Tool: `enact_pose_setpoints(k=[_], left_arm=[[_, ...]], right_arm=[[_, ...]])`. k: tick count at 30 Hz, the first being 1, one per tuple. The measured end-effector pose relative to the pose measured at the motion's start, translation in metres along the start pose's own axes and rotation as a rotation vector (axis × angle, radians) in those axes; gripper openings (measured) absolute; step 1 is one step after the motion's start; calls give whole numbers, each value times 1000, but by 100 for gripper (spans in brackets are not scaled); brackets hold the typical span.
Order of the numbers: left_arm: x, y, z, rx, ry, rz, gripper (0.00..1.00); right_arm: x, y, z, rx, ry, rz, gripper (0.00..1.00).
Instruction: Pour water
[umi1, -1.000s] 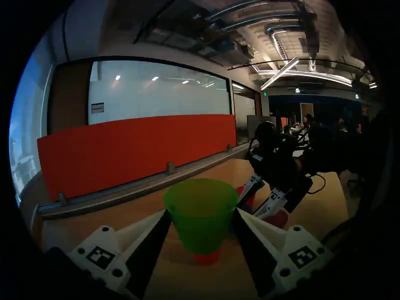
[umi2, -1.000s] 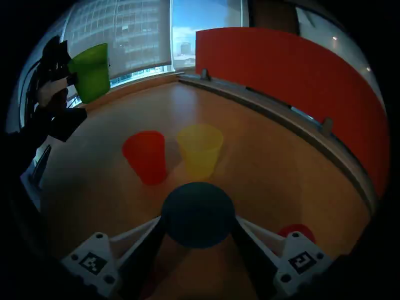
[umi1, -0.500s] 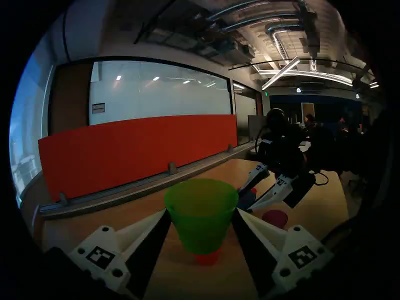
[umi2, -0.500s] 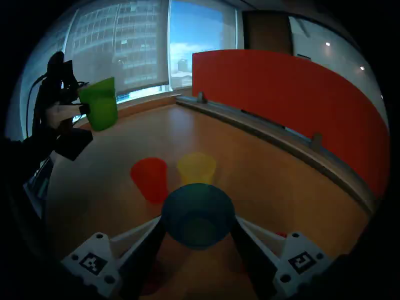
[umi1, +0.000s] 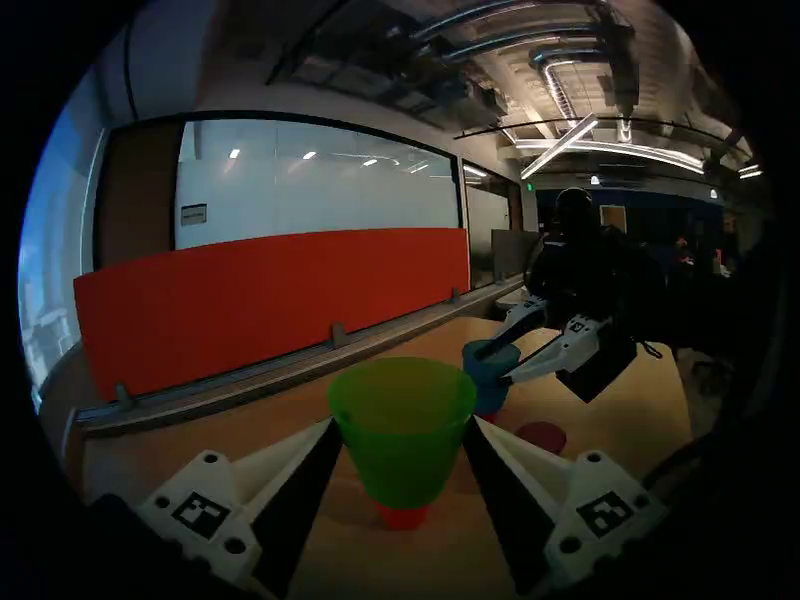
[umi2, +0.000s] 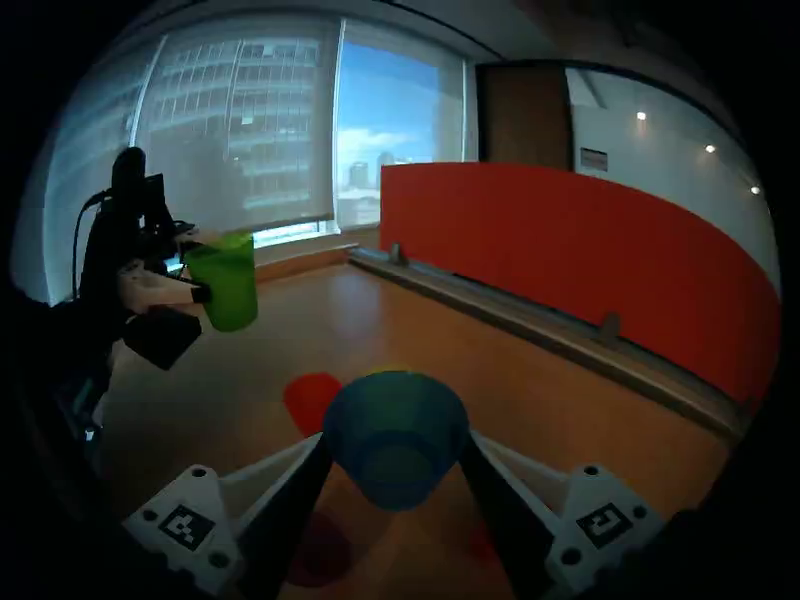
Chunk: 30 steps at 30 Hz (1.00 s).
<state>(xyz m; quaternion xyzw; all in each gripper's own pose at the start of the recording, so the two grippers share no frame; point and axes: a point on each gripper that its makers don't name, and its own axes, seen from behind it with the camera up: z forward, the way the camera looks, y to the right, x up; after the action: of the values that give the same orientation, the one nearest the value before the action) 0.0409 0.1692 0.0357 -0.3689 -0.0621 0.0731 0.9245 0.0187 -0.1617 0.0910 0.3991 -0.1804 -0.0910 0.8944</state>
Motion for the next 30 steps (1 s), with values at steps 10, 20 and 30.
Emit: enact_pose_setpoints(k=[10,20,30], left_arm=[[5,12,1,-7,31,-11,84],[12,21,4,-25,62,-38,83],[17,24,5,-34,68,-35,84]], right_arm=[[30,-3,-15,0,105,3,89],[66,-8,-29,5,199,-21,89],[97,-13,-39,12,281,-24,89]])
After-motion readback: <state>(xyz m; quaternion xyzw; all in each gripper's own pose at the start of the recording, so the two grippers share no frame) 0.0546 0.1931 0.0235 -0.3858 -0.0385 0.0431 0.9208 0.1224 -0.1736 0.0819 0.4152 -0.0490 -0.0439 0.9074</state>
